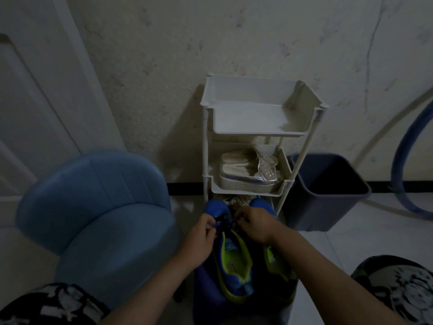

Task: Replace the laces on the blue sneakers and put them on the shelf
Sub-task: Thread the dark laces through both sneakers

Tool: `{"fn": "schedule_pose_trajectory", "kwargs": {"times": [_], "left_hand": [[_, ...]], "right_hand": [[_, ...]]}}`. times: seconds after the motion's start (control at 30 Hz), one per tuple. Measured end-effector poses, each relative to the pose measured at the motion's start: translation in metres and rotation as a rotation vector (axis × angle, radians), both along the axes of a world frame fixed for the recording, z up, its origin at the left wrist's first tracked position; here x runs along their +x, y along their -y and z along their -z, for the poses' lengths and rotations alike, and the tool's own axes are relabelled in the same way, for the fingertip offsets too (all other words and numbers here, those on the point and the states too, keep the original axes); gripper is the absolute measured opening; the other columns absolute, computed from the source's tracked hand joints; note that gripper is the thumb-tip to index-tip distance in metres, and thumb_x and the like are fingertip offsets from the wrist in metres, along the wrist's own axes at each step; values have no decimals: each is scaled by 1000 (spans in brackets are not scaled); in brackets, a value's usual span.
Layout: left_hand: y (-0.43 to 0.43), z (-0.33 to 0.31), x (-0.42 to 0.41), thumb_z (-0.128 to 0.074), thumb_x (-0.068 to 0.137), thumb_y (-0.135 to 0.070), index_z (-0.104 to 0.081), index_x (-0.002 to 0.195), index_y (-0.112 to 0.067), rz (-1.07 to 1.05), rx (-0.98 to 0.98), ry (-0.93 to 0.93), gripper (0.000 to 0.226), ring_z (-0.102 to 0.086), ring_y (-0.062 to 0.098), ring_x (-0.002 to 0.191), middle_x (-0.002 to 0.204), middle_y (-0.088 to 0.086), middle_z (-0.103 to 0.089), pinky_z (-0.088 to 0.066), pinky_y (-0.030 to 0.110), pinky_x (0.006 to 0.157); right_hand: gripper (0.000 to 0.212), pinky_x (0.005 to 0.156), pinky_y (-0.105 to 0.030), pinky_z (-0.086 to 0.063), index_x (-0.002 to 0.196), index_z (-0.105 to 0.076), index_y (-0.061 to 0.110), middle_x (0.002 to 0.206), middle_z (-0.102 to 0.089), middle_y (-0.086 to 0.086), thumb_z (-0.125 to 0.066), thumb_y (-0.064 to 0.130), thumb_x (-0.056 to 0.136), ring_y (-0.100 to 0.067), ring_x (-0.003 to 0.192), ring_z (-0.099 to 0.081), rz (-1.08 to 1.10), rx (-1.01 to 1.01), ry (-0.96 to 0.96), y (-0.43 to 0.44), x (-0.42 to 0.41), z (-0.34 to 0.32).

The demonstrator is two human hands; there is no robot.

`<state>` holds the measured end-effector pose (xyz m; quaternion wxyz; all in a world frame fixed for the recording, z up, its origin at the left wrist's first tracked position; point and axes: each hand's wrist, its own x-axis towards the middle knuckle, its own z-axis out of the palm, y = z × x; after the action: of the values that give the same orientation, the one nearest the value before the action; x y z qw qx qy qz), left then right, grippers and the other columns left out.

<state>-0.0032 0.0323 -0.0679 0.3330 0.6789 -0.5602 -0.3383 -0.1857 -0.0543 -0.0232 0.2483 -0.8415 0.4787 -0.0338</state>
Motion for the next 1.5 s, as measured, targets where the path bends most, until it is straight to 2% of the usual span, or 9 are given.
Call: {"fn": "schedule_pose_trajectory", "kwargs": {"times": [0.33, 0.6, 0.73, 0.87, 1.03, 1.2, 1.3, 1.4, 1.5], "left_hand": [[5, -8, 6, -70, 87, -10, -52, 86, -24, 45, 248, -75, 23, -55, 7, 60, 72, 0, -61, -43, 18, 57], [2, -26, 31, -64, 90, -12, -57, 55, -24, 215, 353, 198, 37, -50, -3, 57, 52, -16, -56, -38, 9, 53], [-4, -32, 23, -56, 89, -17, -54, 64, -25, 169, 346, 284, 26, -57, 8, 70, 69, -9, -59, -38, 15, 53], [-10, -42, 25, -51, 87, -28, -50, 83, -26, 107, 219, 628, 5, -60, 20, 94, 101, -1, -62, -45, 27, 71], [-12, -33, -13, -64, 75, -41, -46, 104, -27, 56, 149, 311, 36, -54, 16, 98, 108, -6, -45, -46, 31, 80], [-13, -14, -25, -70, 66, -33, -38, 125, -26, 79, 261, 243, 68, -54, 21, 111, 129, 0, -42, -52, 38, 90], [-11, -15, -22, -73, 65, -33, -38, 125, -27, 52, 280, 213, 70, -54, 19, 108, 125, -1, -44, -51, 35, 88], [-12, -14, -20, -72, 71, -28, -41, 124, -22, 57, 251, 236, 62, -53, 21, 111, 125, 1, -45, -47, 30, 88], [-13, -16, -17, -69, 73, -24, -40, 121, -23, 71, 172, 275, 56, -58, 22, 108, 120, 1, -53, -50, 30, 85]], "right_hand": [[24, 86, -30, -50, 107, -74, 15, 107, -71, -9, -58, 22, 90, -27, 103, -64, -85, 14, -187, -1, -3, -1], [33, 85, -29, -52, 113, -67, 17, 115, -64, -9, -57, 22, 82, -25, 103, -63, 40, -54, -244, 10, -22, -5], [33, 84, -30, -50, 115, -67, 19, 118, -62, -7, -57, 29, 85, -24, 106, -62, 21, -177, -279, 4, -24, -9], [33, 84, -33, -50, 117, -65, 18, 118, -64, -9, -54, 33, 90, -27, 108, -61, 38, -280, -322, -4, -22, -16], [44, 71, -30, -43, 125, -58, 26, 123, -56, -3, -58, 43, 85, -26, 102, -61, -133, -341, -136, -33, -4, -17], [29, 68, -36, -40, 111, -64, 16, 117, -47, -10, -58, 35, 90, -27, 99, -51, -269, -484, -460, -53, 22, -2], [24, 63, -37, -40, 112, -64, 12, 117, -48, -11, -54, 24, 94, -28, 98, -52, -236, -516, -430, -52, 26, 5], [22, 47, -32, -40, 97, -63, 12, 97, -60, -8, -64, 31, 85, -25, 70, -62, -245, -478, -308, -47, 25, 7], [40, 29, -25, -34, 76, -56, 15, 64, -58, -2, -88, 30, 56, -18, 37, -50, -254, -523, -288, -42, 23, 22]]}}
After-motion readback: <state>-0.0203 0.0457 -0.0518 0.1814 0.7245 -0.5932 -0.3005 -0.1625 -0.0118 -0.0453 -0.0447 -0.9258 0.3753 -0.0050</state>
